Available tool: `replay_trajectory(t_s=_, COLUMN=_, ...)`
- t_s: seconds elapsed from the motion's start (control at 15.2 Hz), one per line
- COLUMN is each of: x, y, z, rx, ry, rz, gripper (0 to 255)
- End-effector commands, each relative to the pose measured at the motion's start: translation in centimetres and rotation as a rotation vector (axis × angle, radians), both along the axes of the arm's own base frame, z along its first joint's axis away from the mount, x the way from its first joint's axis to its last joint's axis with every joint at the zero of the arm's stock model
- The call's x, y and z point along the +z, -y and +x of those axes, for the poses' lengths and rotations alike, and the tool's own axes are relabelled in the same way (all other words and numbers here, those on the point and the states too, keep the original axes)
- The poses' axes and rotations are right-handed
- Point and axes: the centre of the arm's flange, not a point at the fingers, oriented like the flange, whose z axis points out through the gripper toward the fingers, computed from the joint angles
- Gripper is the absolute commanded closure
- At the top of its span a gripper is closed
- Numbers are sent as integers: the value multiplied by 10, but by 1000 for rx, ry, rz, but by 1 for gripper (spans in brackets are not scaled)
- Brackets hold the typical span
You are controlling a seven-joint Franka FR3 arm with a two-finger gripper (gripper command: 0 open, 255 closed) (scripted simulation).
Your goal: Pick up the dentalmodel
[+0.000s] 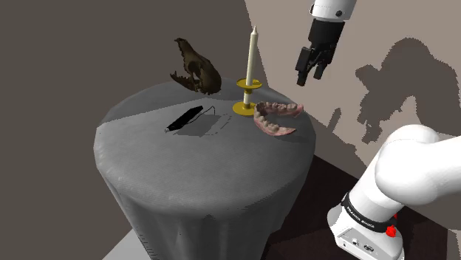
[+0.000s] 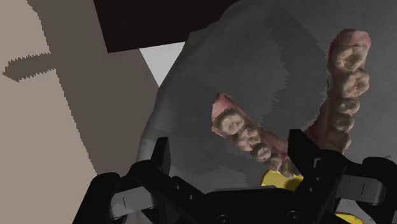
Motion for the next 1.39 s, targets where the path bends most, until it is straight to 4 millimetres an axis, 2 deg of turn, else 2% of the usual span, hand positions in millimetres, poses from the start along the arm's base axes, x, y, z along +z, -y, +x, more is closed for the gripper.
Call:
replay_trajectory(t_s=0.0, x=0, y=0, z=0, rx=0, ry=0, rz=0, gripper=0)
replay_trajectory(t_s=0.79, x=-64, y=-140, z=29, rx=-1, ry=-148, rz=36, gripper=0)
replay_trajectory(t_s=0.86, x=-67, y=-146, z=30, rx=-1, ry=-154, rz=38, gripper=0)
replay_trajectory(t_s=1.32, x=-104, y=-146, z=30, rx=-1, ry=-154, rz=38, gripper=0)
